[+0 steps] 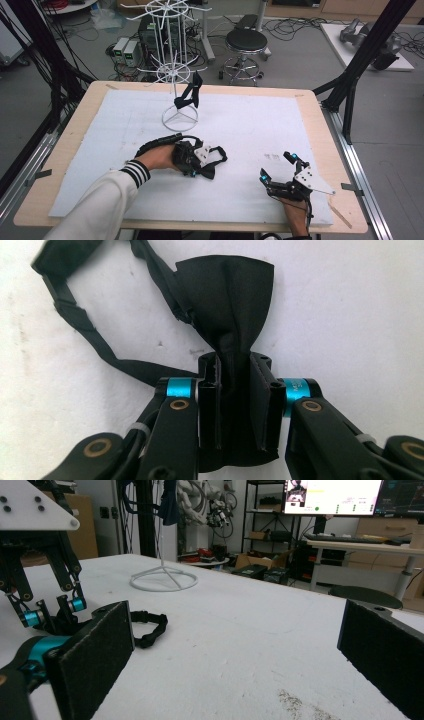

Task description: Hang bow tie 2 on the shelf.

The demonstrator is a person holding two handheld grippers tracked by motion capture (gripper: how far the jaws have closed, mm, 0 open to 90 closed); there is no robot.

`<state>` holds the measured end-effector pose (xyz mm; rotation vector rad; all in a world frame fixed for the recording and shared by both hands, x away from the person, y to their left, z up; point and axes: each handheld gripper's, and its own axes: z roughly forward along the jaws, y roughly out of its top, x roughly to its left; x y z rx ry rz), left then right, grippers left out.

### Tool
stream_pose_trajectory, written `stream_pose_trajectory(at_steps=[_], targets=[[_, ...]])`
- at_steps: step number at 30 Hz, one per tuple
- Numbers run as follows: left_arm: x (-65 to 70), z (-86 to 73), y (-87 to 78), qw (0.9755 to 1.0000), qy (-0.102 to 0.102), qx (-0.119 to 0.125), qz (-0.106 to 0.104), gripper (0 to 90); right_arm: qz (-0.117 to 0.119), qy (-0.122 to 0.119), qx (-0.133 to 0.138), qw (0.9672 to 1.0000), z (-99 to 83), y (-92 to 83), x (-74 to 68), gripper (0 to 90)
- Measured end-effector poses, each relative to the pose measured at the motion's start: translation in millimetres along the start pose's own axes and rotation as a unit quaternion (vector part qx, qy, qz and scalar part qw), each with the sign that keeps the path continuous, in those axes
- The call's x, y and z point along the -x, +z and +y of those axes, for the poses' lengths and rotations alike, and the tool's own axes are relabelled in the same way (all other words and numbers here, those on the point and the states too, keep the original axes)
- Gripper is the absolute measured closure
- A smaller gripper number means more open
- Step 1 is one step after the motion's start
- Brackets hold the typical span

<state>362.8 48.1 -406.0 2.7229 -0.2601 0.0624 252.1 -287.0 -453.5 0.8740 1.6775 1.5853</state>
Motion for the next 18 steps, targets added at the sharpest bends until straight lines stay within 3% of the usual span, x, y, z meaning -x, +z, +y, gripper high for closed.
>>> stream_pose_trajectory(at_steps=[5,11,14,18], targets=[[3.5,2.0,-11.7,0.9994,0.004,0.029,0.020,76.5,0.000,0.000,0.000,1.0000,-0.1,0.1,0.3,0.8],[3.3,-0.4,-25.0,0.9970,-0.018,0.067,0.033,76.7,-0.001,0.000,0.000,1.0000,-0.1,0.0,0.0,0.8],[3.8,-3.7,-29.2,0.9948,-0.028,0.088,0.042,76.7,-0.001,-0.001,0.000,1.0000,-0.2,0.0,0.1,0.8],[4.0,-8.4,-34.1,0.9891,-0.047,0.131,0.050,76.7,-0.002,-0.002,0.001,1.0000,-0.2,0.0,0.3,0.8]])
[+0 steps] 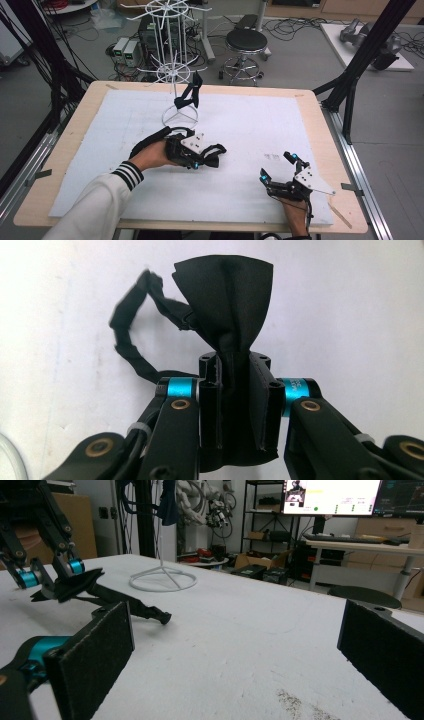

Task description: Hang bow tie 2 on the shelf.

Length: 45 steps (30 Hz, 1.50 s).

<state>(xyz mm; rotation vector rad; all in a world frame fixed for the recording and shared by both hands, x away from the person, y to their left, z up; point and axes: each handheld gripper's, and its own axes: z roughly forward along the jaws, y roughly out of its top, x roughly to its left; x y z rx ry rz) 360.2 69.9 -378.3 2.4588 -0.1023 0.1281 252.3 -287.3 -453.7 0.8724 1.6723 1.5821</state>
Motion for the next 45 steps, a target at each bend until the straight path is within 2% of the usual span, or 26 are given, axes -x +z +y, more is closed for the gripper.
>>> stream_pose_trajectory(at_steps=[6,10,16,22,29,33,37,39,43,45], targets=[[-2.1,0.8,-11.5,0.9993,-0.008,0.032,0.018,76.7,0.001,0.001,-0.001,1.0000,-0.1,-0.3,-0.4,0.8],[-2.7,-0.1,-20.2,0.9979,-0.008,0.053,0.036,76.7,-0.002,0.002,0.002,1.0000,-0.2,-0.6,-0.2,0.8],[-2.9,-0.8,-35.6,0.9933,-0.022,0.096,0.060,76.7,-0.002,0.002,0.002,1.0000,-0.3,-0.7,-0.1,0.8],[-2.9,-3.6,-45.4,0.9912,-0.026,0.106,0.075,76.7,-0.002,0.003,0.002,1.0000,-0.3,-0.7,-0.2,0.8],[-1.9,-7.0,-56.4,0.9875,-0.040,0.125,0.087,76.7,-0.003,0.003,0.002,1.0000,-0.4,-0.7,-0.2,0.8],[-0.9,-9.7,-66.9,0.9836,-0.051,0.146,0.093,76.6,-0.003,0.004,0.003,1.0000,-0.4,-0.8,-0.2,0.8],[-0.2,-13.7,-77.8,0.9788,-0.062,0.167,0.100,76.7,-0.004,0.002,0.002,1.0000,-0.4,-0.8,-0.3,0.8],[-0.9,-16.8,-83.6,0.9756,-0.070,0.180,0.104,76.7,-0.004,0.002,0.003,1.0000,-0.4,-0.8,-0.3,0.8],[-1.8,-21.0,-91.5,0.9712,-0.079,0.196,0.110,76.7,-0.004,0.000,0.003,1.0000,-0.4,-0.7,-0.5,0.8],[-2.0,-22.1,-94.6,0.9701,-0.080,0.199,0.114,76.7,-0.005,0.001,0.003,1.0000,-0.4,-0.8,-0.5,0.8]])
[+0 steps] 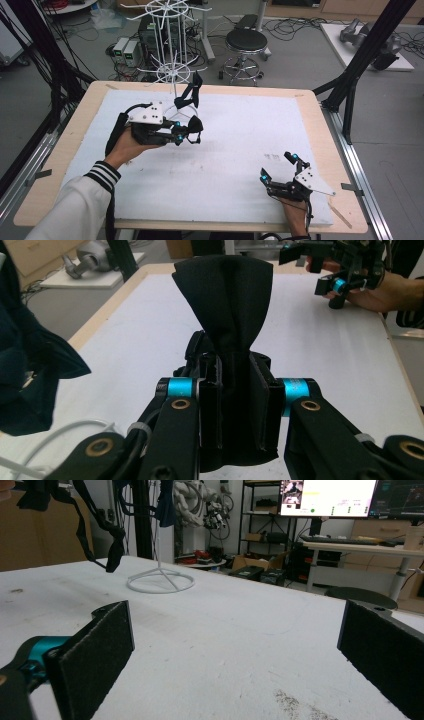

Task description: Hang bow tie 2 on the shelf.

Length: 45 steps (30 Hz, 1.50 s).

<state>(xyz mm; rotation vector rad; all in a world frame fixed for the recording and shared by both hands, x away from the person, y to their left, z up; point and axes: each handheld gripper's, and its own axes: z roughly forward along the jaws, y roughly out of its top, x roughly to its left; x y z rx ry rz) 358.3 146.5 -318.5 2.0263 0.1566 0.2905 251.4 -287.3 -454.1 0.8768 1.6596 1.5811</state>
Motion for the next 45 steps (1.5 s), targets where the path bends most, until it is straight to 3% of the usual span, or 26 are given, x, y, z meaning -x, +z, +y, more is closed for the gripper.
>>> stream_pose_trajectory(at_steps=[12,23,45], targets=[[-6.4,9.4,-21.9,0.9995,0.001,0.023,0.020,76.7,0.000,-0.001,-0.001,1.0000,0.0,0.0,0.0,0.8],[-13.1,12.0,-40.9,0.9981,-0.016,0.047,0.035,76.6,0.000,-0.002,0.000,1.0000,0.0,0.1,-0.1,0.8],[-25.2,17.7,-57.8,0.9932,-0.046,0.091,0.055,76.6,-0.001,-0.003,0.001,1.0000,-0.1,0.2,-0.2,0.8]])
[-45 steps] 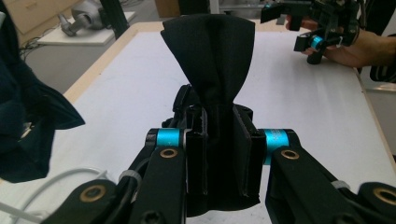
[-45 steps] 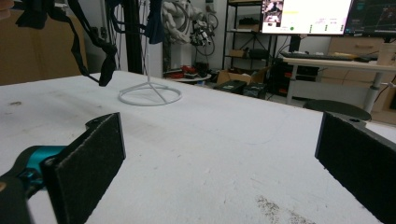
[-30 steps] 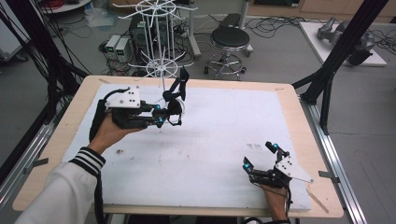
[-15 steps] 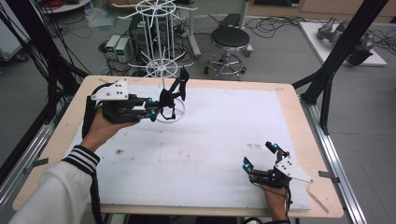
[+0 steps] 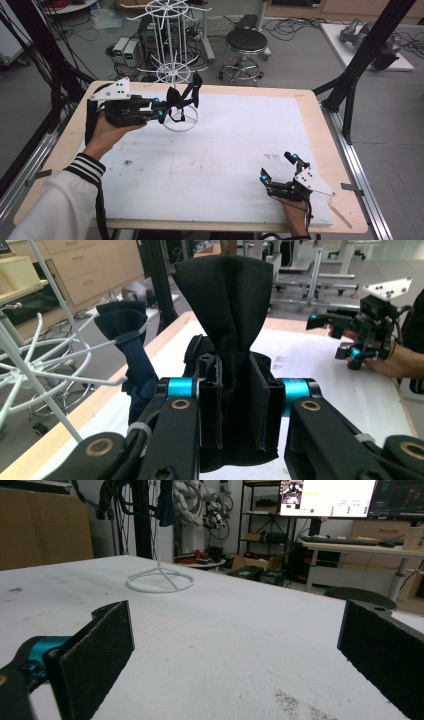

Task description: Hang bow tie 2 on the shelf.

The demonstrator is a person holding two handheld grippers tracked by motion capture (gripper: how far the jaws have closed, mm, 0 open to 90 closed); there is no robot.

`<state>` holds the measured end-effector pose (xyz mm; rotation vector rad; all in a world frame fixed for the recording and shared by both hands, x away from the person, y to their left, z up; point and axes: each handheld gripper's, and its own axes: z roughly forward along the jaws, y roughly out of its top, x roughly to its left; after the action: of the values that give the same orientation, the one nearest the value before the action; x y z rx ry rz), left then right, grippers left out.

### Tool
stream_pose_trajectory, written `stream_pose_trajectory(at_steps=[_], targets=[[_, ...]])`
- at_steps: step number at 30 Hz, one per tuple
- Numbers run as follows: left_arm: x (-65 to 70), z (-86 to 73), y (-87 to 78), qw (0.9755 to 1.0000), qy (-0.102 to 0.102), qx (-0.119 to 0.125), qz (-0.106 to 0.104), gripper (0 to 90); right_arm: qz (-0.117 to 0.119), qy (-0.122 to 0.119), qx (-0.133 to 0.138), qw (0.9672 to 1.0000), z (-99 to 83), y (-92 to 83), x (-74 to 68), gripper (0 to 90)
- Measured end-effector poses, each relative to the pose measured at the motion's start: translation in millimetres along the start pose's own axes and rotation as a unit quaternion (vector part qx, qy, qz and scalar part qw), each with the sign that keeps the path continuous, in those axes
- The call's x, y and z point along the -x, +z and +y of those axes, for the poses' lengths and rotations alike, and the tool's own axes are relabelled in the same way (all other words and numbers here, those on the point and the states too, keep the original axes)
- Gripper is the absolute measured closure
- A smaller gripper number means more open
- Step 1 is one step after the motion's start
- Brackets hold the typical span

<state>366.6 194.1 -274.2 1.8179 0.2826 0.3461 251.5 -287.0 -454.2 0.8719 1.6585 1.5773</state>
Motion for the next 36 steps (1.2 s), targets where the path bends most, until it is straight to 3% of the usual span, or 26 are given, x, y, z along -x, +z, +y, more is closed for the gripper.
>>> stream_pose_trajectory(at_steps=[5,13,32,36], targets=[[-4.3,1.1,-1.7,0.9998,-0.013,0.015,0.009,76.6,-0.001,0.000,-0.001,1.0000,0.0,-0.1,-0.4,0.8],[-8.4,11.0,-1.9,0.9995,-0.018,0.023,0.016,76.7,0.000,0.000,0.000,1.0000,0.0,0.0,-0.3,0.8],[-25.3,8.4,7.7,0.9969,-0.051,0.008,0.060,76.6,-0.001,0.003,0.000,1.0000,-0.1,-0.2,-0.5,0.8],[-27.7,11.9,9.6,0.9967,-0.053,0.013,0.061,76.6,-0.001,0.003,0.000,1.0000,-0.1,-0.2,-0.5,0.8]])
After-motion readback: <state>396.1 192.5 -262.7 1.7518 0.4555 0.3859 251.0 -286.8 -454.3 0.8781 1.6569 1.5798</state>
